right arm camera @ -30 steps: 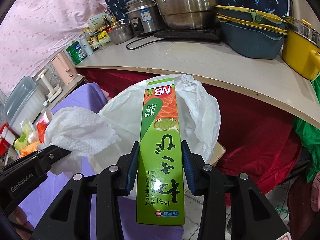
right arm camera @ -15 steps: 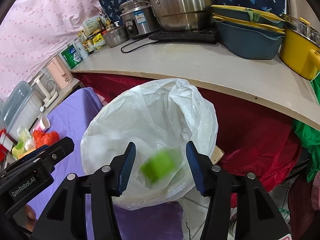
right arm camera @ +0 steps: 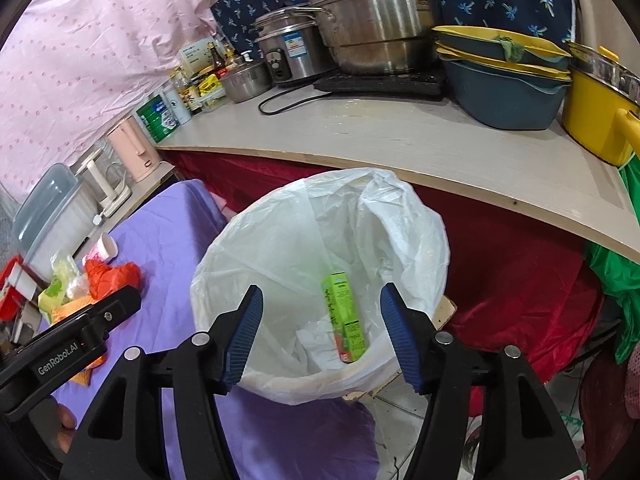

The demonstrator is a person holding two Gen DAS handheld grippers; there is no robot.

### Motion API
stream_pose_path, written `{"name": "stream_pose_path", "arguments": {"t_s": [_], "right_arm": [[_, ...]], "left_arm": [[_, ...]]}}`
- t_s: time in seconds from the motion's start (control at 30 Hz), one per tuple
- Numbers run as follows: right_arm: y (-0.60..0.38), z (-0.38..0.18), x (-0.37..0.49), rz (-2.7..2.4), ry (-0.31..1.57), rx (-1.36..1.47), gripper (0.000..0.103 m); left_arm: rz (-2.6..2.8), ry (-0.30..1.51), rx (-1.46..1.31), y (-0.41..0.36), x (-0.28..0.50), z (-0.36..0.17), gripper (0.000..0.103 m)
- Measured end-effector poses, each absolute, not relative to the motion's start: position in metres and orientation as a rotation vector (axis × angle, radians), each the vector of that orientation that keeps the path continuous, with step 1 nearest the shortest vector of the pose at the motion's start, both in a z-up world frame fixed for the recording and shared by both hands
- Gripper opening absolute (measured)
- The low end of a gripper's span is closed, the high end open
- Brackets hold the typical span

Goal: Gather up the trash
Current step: 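Carry the green box over the white bin and open the right gripper, then move the right gripper back to the pile toward the red plastic bag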

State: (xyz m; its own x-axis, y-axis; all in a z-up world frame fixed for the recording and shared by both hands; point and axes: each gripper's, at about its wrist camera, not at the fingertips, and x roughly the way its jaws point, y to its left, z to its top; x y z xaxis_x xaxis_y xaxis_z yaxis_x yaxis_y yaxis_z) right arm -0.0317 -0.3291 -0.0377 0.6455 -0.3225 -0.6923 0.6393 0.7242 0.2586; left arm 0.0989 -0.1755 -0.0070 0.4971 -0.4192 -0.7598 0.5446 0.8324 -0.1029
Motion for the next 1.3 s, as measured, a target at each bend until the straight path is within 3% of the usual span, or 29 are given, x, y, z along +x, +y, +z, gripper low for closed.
{"name": "stream_pose_path", "arguments": {"t_s": [1.3], "right_arm": [[-0.116, -0.041, 0.09, -0.198, 0.796, 0.307, 0.062]], "left_arm": [[-0.117, 0.922, -0.081, 0.102, 0.162, -0.021, 0.081]]}}
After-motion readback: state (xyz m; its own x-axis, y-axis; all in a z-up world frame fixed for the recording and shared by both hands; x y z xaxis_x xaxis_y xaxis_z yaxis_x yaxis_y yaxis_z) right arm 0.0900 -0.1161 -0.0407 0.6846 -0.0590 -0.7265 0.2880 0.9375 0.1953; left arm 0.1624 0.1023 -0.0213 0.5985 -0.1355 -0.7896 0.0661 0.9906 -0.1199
